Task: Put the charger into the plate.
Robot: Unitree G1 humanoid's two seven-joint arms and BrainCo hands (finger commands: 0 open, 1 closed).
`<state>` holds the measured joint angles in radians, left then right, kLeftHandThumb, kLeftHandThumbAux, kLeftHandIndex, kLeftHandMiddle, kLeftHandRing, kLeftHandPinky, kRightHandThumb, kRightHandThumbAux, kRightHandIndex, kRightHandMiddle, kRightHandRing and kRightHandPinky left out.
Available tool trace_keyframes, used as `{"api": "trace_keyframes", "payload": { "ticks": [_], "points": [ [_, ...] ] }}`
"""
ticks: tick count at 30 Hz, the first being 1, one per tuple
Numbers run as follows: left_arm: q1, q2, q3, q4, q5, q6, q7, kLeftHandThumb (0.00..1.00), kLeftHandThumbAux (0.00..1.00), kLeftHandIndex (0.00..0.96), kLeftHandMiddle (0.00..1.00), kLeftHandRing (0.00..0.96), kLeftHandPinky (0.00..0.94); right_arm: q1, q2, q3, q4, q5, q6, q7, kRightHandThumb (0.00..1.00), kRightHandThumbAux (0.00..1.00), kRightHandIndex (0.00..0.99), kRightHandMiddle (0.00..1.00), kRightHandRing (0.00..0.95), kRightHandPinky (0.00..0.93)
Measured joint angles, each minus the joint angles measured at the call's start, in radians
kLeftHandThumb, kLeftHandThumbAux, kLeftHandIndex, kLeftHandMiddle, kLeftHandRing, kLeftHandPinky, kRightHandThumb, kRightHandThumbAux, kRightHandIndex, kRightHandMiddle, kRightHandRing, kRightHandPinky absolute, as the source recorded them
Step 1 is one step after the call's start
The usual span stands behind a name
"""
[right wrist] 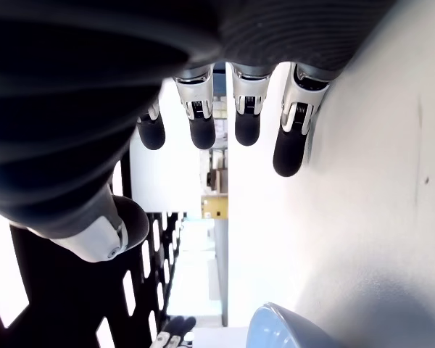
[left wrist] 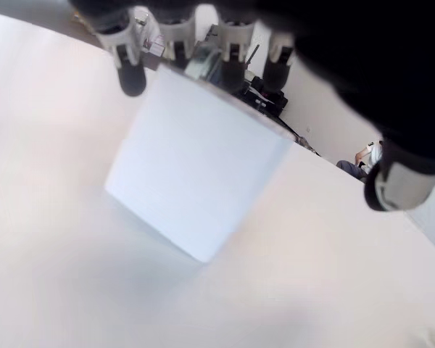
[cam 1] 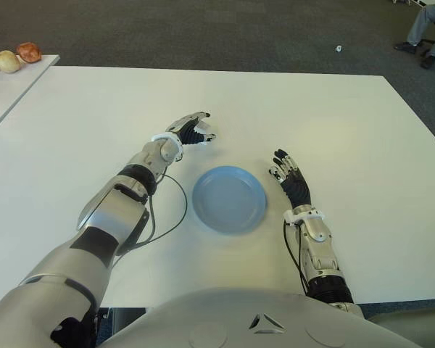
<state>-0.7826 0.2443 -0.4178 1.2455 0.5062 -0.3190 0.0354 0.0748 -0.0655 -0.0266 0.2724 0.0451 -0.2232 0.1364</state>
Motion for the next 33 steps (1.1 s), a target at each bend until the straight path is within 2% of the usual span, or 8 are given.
{"api": "trace_keyframes", "payload": {
  "ticks": [17,24,33],
  "points": [
    [0.093,0.101,0.047,-0.071,-0.055,-0.101,-0.05,0.0,0.436,0.0,0.0,0.0,0.0,-0.005,-0.008,-0.005,-0.005,0.008,0.016,0.005,0.0,0.597,0.0,0.0,0.0,0.0],
    [0.1,0.17,0.03,-0.078,-0.043,-0.105,-0.065,0.0,0.436,0.0,0.0,0.0,0.0,-0.008,-0.011,-0.008,-0.008,0.011,0.029,0.005,0.0,0.606,0.0,0.0,0.0,0.0],
    [0.11,0.266,-0.009,-0.158,-0.032,-0.108,-0.174,0.0,0.45,0.0,0.0,0.0,0.0,-0.013,-0.011,-0.012,-0.01,0.017,0.036,0.006,0.0,0.615,0.0,0.0,0.0,0.0]
  ]
}}
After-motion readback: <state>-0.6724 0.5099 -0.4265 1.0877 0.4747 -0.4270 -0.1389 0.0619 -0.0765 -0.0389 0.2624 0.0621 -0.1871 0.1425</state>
